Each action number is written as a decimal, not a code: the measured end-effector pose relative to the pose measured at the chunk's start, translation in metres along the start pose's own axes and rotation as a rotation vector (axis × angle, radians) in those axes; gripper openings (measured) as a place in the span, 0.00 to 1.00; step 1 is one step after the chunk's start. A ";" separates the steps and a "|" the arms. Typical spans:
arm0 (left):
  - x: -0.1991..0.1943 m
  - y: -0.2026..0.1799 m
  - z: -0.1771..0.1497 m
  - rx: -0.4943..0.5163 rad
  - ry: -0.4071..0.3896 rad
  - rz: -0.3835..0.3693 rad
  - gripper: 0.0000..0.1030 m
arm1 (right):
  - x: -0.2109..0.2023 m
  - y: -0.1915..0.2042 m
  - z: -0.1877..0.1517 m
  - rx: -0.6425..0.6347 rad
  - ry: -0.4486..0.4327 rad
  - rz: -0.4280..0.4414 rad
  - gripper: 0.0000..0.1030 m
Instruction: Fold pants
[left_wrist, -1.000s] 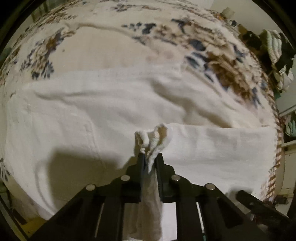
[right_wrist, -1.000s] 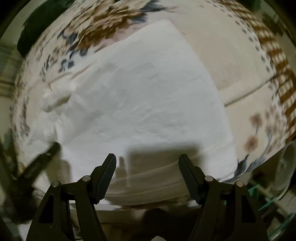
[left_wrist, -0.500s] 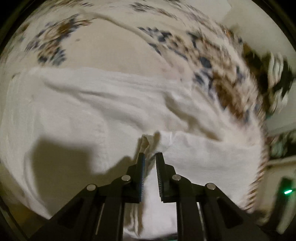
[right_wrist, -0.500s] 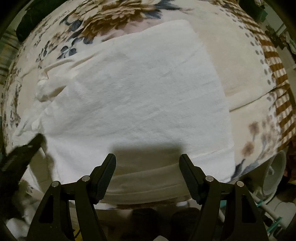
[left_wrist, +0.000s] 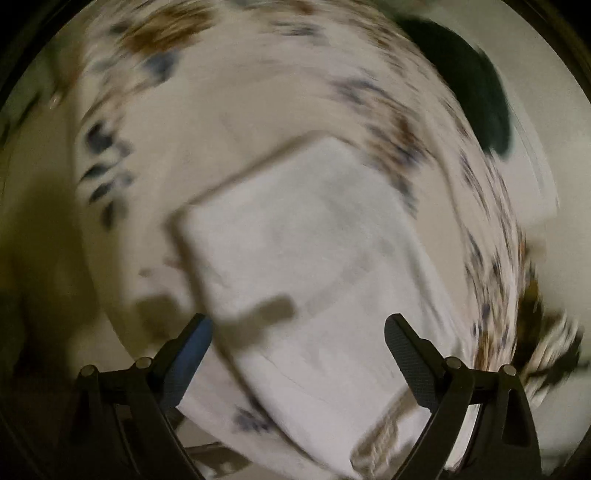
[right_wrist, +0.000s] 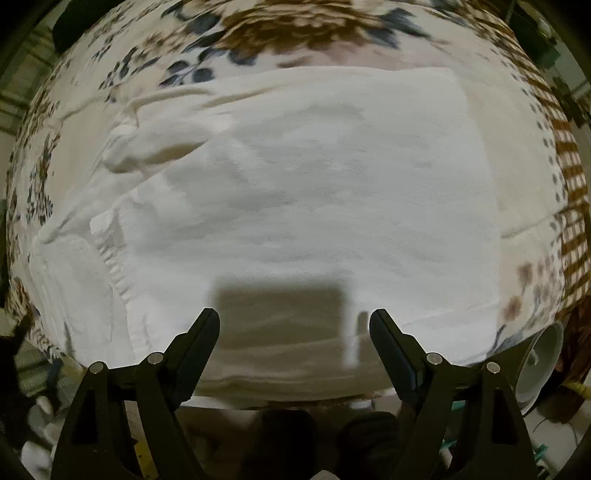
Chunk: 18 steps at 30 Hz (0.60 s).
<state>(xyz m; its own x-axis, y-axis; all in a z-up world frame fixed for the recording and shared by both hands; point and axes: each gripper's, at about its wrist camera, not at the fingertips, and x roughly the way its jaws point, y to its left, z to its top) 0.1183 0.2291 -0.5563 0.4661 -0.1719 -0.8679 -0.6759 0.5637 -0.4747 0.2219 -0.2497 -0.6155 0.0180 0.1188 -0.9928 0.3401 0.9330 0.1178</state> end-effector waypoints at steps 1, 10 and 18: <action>0.007 0.013 0.007 -0.037 -0.003 0.002 0.92 | 0.000 0.003 0.002 -0.003 0.002 -0.002 0.83; 0.031 0.016 0.029 -0.007 -0.115 -0.016 0.34 | 0.010 0.042 0.019 -0.023 0.014 -0.029 0.83; 0.053 0.029 0.034 -0.059 -0.124 -0.212 0.73 | 0.026 0.064 0.017 0.019 0.060 0.000 0.83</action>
<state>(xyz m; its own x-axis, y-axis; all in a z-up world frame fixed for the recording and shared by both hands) 0.1431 0.2632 -0.6112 0.6647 -0.1787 -0.7254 -0.5863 0.4771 -0.6547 0.2603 -0.1928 -0.6342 -0.0385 0.1393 -0.9895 0.3578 0.9265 0.1165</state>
